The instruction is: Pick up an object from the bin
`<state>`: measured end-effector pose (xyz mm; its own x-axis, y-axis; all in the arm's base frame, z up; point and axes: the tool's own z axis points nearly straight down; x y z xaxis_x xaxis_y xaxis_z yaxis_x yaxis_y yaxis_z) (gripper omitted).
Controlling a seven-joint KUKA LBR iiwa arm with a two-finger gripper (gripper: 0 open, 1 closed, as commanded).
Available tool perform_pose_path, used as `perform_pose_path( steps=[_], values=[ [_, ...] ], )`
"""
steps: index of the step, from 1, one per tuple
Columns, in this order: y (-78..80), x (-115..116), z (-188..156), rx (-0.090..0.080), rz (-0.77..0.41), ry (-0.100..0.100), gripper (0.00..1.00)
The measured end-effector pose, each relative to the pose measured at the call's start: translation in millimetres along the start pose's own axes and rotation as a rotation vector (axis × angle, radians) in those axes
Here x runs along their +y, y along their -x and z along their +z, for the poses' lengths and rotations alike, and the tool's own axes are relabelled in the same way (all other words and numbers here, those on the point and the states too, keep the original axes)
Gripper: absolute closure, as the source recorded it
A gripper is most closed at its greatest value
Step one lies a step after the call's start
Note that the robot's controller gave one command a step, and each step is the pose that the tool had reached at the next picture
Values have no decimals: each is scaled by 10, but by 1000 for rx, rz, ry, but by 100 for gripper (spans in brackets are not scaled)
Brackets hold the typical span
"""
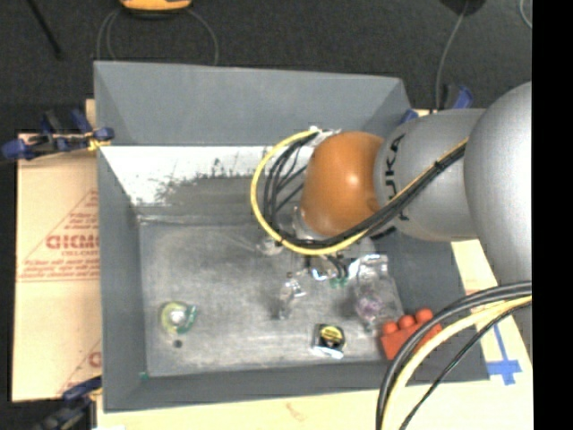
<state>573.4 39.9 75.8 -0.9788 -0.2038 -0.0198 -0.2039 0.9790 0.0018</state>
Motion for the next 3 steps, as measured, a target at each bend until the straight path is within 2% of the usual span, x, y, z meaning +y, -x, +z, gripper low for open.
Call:
perform_pose_path(
  steps=[1, 2, 3],
  values=[
    [-969, -310, -57, 4, -47, -4, 0],
    [-1036, -724, -18, -6, -192, -2, 0],
    [-1038, -730, -25, -5, -189, -4, 100]
  ],
)
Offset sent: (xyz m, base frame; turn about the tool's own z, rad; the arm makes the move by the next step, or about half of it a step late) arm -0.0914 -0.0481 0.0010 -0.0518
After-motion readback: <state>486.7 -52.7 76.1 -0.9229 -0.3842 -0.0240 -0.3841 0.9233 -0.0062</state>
